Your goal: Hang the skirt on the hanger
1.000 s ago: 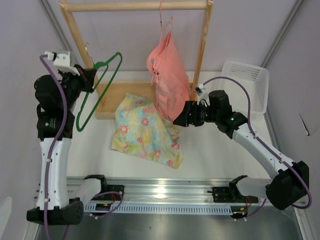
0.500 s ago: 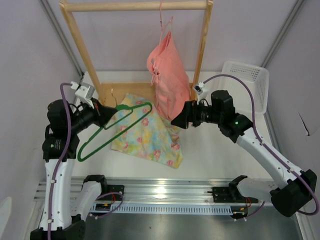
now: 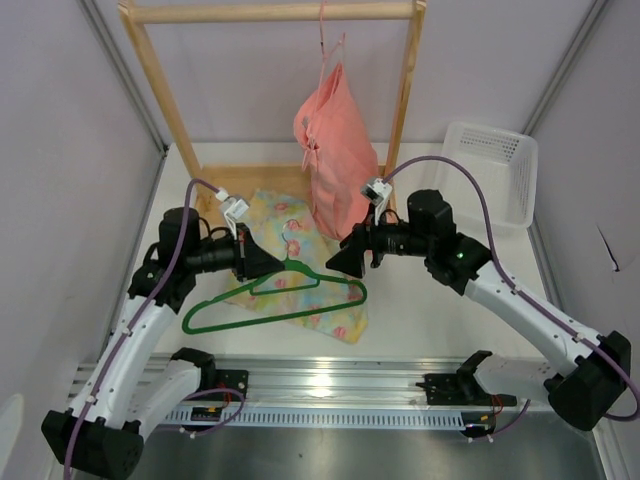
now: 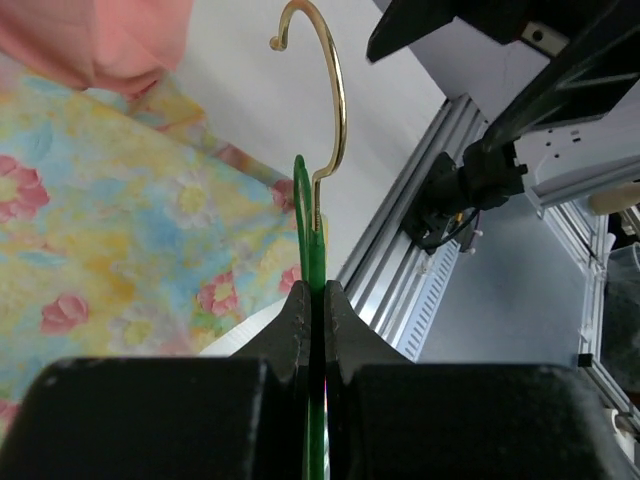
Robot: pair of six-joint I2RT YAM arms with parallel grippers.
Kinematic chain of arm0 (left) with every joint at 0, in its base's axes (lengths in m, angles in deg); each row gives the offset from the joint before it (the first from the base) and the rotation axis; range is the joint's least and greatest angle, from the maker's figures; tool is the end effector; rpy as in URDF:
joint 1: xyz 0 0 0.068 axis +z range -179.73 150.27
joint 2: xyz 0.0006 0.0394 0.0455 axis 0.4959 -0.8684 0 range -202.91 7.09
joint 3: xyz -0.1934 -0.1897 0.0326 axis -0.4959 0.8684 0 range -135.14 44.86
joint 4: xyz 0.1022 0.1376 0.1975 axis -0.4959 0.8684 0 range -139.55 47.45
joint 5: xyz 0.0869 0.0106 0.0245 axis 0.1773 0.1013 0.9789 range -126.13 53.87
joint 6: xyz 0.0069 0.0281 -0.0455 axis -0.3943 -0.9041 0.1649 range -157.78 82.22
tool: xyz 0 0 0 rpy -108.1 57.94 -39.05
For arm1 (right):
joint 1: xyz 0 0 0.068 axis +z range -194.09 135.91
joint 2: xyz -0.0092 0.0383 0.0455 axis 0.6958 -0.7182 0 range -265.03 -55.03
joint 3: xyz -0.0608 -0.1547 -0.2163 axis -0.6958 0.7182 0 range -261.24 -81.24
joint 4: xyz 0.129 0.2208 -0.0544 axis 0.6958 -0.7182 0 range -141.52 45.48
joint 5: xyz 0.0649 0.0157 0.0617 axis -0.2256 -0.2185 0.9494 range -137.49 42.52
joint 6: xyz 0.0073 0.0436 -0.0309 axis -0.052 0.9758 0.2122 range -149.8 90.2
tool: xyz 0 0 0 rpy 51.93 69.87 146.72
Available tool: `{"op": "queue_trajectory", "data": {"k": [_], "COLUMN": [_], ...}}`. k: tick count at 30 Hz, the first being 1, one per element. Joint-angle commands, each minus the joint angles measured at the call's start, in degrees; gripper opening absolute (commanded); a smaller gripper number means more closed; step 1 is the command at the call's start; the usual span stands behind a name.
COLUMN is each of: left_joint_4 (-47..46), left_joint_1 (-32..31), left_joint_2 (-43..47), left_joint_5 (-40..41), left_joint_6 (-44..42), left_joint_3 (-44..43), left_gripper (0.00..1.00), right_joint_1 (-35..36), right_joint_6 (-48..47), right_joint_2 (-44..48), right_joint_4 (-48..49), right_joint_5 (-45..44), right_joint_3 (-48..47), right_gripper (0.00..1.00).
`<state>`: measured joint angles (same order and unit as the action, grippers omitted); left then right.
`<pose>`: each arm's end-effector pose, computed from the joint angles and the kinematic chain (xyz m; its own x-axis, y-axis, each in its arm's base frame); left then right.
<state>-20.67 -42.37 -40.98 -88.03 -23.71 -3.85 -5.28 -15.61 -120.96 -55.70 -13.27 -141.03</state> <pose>0.1622 -0.0651 0.3272 -0.6451 -0.0090 -0.7640 0.6750 0.4619 -0.5754 0.1909 0.1793 0.3571 -0.4545 -0.1055 -0.8845 -0.8511 0.3443 0.3963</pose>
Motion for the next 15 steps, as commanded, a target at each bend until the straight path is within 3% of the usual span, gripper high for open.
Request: {"op": "queue_trajectory", "data": {"k": [1, 6, 15], "left_joint_4": [-8.2, -13.6, -14.7], "left_joint_1": [-2.5, -4.2, -5.4], "left_joint_2": [-0.3, -0.9, -1.6], "left_joint_5": [-3.1, -3.6, -4.1], "left_joint_6": [4.2, 6.1, 5.7], "left_joint_3": [0.5, 2.1, 4.1], "left_gripper": [0.00, 0.00, 0.00], "right_joint_1": [1.9, 3.9, 7.1], "right_joint_6": [-3.5, -2.3, -0.9], "right_joint_2": [-2.3, -5.0, -9.8], "right_joint_4": [3.7, 6.3, 10.5], "right_joint_5": [6.6, 9.5, 9.6], "right_joint_3": [-0.3, 1.1, 0.3], "right_gripper": [0.83, 0.80, 0.73]}}
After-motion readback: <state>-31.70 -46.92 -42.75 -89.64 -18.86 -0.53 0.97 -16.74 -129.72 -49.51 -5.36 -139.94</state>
